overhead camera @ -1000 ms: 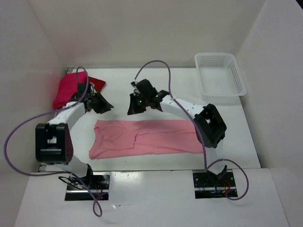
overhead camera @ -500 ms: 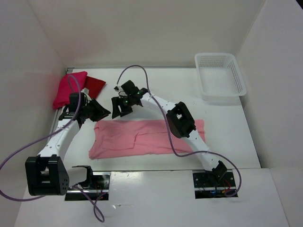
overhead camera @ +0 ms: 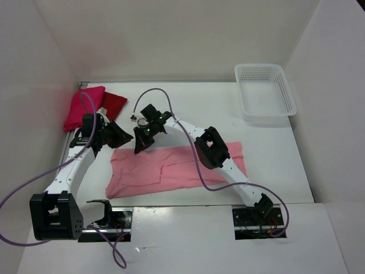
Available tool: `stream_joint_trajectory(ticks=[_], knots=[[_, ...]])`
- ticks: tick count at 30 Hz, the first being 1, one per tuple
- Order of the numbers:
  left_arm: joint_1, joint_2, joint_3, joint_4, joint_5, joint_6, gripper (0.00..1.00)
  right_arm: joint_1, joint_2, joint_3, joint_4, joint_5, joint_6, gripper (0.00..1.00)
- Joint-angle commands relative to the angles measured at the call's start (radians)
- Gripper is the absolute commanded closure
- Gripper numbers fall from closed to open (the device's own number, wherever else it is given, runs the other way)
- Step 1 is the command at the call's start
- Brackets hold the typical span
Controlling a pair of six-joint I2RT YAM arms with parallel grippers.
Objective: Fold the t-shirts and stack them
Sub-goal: Rotate the tshirt 90 degrees
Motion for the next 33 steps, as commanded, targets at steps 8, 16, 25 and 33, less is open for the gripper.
stream_joint_trajectory(ticks=[8,16,25,33], knots=[[-0.051,0.025,0.033,0.006,0.001,0.025,0.73,-0.385,0.026,0.352,-0.046,0.487,0.494,0.98],[-0.333,0.179,0.022,0.051,-0.076,-0.062,0.76,-0.405,-0.084,0.409,-0.109,0.691,0.525,0.47],[-0.709,0.502,0.103,0.214,-0.042,-0.182,0.53,-0.442,-0.506,-0.223,0.128,0.823,0.436,0.28],[-0.719,0.656,0.129,0.294,0.002,-0.211,0.76,-0.546,-0.92,-0.73,0.236,0.798,0.385,0.28]])
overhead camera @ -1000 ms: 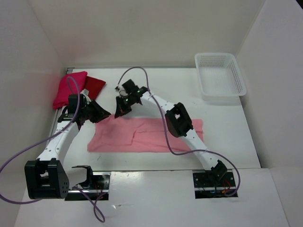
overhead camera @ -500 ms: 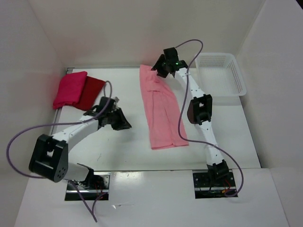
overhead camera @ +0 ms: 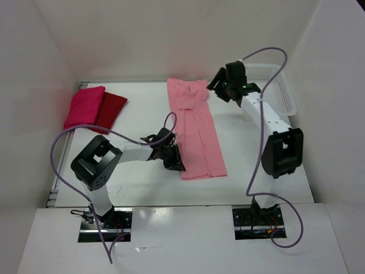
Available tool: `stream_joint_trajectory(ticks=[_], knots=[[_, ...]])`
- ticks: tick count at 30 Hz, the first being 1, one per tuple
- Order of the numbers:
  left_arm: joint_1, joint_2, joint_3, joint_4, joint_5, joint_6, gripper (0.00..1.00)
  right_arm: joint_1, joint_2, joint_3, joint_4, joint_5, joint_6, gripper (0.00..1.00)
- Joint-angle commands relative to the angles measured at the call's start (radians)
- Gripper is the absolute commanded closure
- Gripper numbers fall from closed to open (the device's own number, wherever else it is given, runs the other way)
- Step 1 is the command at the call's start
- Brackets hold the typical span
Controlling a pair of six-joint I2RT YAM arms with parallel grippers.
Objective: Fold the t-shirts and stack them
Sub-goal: Rotate the tshirt 90 degrees, then grab the bottom of the folded rectangular tshirt with both arms
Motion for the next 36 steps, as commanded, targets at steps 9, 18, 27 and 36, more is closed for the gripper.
stream_joint_trajectory(ticks=[9,18,27,36], knots=[[0.101,-0.194,-0.157,-0.049,-0.007,0.053,1.0,-0.002,-0.463,-0.705,0.169,-0.151,0.081,0.66],[0.122,-0.438,-0.283,-0.163,0.005,0.05,0.44,0.234,-0.712,-1.129,0.149,-0.155,0.276,0.42],[0.122,-0.377,-0.32,-0.082,0.045,0.028,0.39,0.378,-0.907,-1.324,0.106,-0.113,0.463,0.39],[0.122,-0.3,-0.308,-0.025,0.055,0.018,0.78,0.378,-0.816,-1.379,0.194,-0.115,0.474,0.57]])
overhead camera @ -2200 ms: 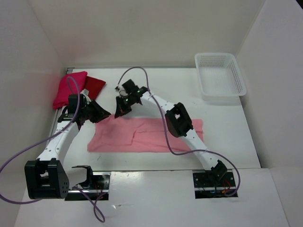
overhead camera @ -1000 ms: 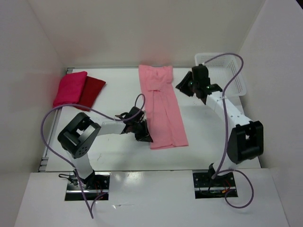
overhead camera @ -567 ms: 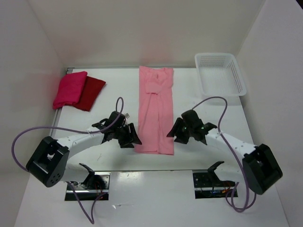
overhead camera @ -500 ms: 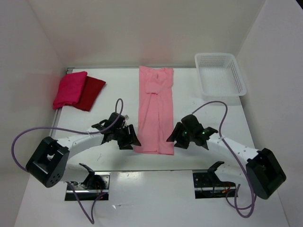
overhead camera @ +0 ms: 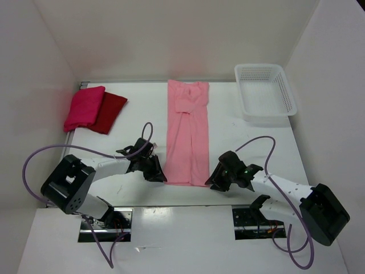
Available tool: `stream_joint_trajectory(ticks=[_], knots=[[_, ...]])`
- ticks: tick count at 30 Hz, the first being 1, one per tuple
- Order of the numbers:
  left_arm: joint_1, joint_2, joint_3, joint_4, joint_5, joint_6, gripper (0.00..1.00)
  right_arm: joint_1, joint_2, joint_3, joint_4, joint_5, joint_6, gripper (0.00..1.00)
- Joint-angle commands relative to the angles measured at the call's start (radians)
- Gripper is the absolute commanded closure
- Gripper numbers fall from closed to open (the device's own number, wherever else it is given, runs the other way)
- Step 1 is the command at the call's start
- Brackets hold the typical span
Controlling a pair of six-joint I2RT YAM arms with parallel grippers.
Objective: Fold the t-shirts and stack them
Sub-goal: Grab the bottom of the folded rectangular tshirt with both arms, then fold the folded rectangular tshirt in 1/3 of the way
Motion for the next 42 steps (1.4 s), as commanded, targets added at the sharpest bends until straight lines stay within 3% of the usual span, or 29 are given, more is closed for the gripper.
stream_joint_trajectory(ticks=[1,4,5,9,11,16,20,23,27,29,33,35,42], knots=[[-0.002,0.021,0.017,0.04,0.022,-0.008,0.82,0.005,0.027,-0.006,0.069,0.021,0.011,0.59],[-0.002,0.021,0.017,0.04,0.031,0.004,0.93,0.005,0.036,-0.006,0.069,0.021,0.011,0.73],[-0.002,0.009,0.017,0.04,0.031,0.004,0.95,0.005,0.036,-0.015,0.081,0.021,0.011,0.83],[-0.011,-0.055,-0.023,-0.018,0.031,0.004,1.0,0.019,0.018,-0.025,0.061,0.021,0.029,0.99],[-0.032,-0.095,-0.035,-0.075,0.031,0.004,1.0,0.086,-0.03,-0.037,0.011,0.01,0.063,1.0],[-0.043,-0.321,-0.066,-0.271,0.089,-0.006,1.0,0.313,-0.261,-0.075,-0.135,-0.036,0.338,1.0],[-0.043,-0.513,-0.036,-0.453,0.109,-0.071,1.0,0.344,-0.511,-0.013,-0.321,-0.036,0.404,1.0],[-0.017,-0.51,0.041,-0.503,0.069,-0.048,1.0,0.311,-0.525,0.04,-0.362,0.002,0.376,1.0],[0.053,-0.364,0.15,-0.445,0.033,0.035,1.0,0.136,-0.323,0.171,-0.35,-0.022,0.135,1.0],[0.081,-0.245,0.214,-0.402,-0.009,0.097,1.0,-0.032,-0.224,0.239,-0.295,-0.04,-0.069,1.0],[0.15,-0.021,0.378,-0.31,-0.055,0.19,1.0,-0.324,0.047,0.314,-0.142,-0.117,-0.327,1.0],[0.179,0.124,0.491,-0.293,-0.064,0.242,1.0,-0.38,0.146,0.433,-0.131,-0.117,-0.415,1.0],[0.212,0.396,0.737,-0.262,-0.127,0.264,1.0,-0.421,0.507,0.707,-0.079,-0.073,-0.516,1.0]])
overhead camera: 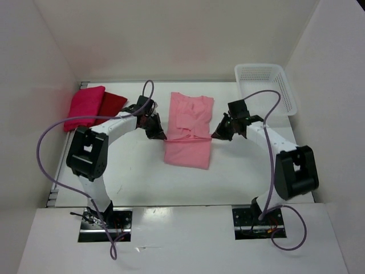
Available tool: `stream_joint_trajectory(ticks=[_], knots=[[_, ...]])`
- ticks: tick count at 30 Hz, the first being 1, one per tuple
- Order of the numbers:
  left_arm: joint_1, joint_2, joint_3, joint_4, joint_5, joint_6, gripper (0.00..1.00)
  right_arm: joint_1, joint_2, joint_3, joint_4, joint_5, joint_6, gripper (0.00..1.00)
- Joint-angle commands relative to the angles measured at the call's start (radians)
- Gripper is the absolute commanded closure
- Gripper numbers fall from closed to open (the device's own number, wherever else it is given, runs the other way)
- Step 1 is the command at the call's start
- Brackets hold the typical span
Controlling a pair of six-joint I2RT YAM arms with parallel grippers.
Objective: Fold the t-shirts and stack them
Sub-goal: Fold the folded rectangular tshirt in 1/3 of the way
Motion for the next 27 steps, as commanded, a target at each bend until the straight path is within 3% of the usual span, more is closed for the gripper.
stream_joint_trajectory(ticks=[1,10,12,14,16,18,22,24,25,27], knots=[[0.016,0.1,0.126,0.021,-0.065,0.047,1.0,-0.018,0.124,0.109,0.071,0.022,-0.121,1.0],[0.047,0.265,0.292,0.052,-0.071,0.047,0.99,-0.027,0.344,0.272,0.118,0.068,-0.152,1.0],[0.047,0.279,0.327,0.061,-0.061,0.047,0.92,-0.036,0.367,0.292,0.118,0.083,-0.152,0.99],[0.047,0.291,0.337,0.061,-0.061,0.056,0.84,-0.036,0.386,0.305,0.118,0.083,-0.152,0.91],[0.058,0.282,0.337,0.061,-0.05,0.056,0.71,-0.036,0.386,0.305,0.118,0.1,-0.152,0.73],[0.067,0.209,0.298,0.09,-0.062,0.056,0.66,-0.036,0.358,0.305,0.118,0.1,-0.152,0.58],[0.067,0.044,0.174,0.153,-0.104,0.037,0.65,-0.036,0.249,0.295,0.118,0.089,-0.152,0.49],[0.058,-0.019,0.084,0.177,-0.071,0.019,0.69,-0.027,0.193,0.272,0.109,0.089,-0.152,0.49],[0.021,-0.029,0.058,0.191,-0.071,0.019,0.69,-0.002,0.183,0.272,0.109,0.079,-0.152,0.64],[-0.022,-0.029,-0.016,0.211,-0.048,-0.013,0.72,0.041,0.183,0.246,0.109,0.06,-0.152,0.83]])
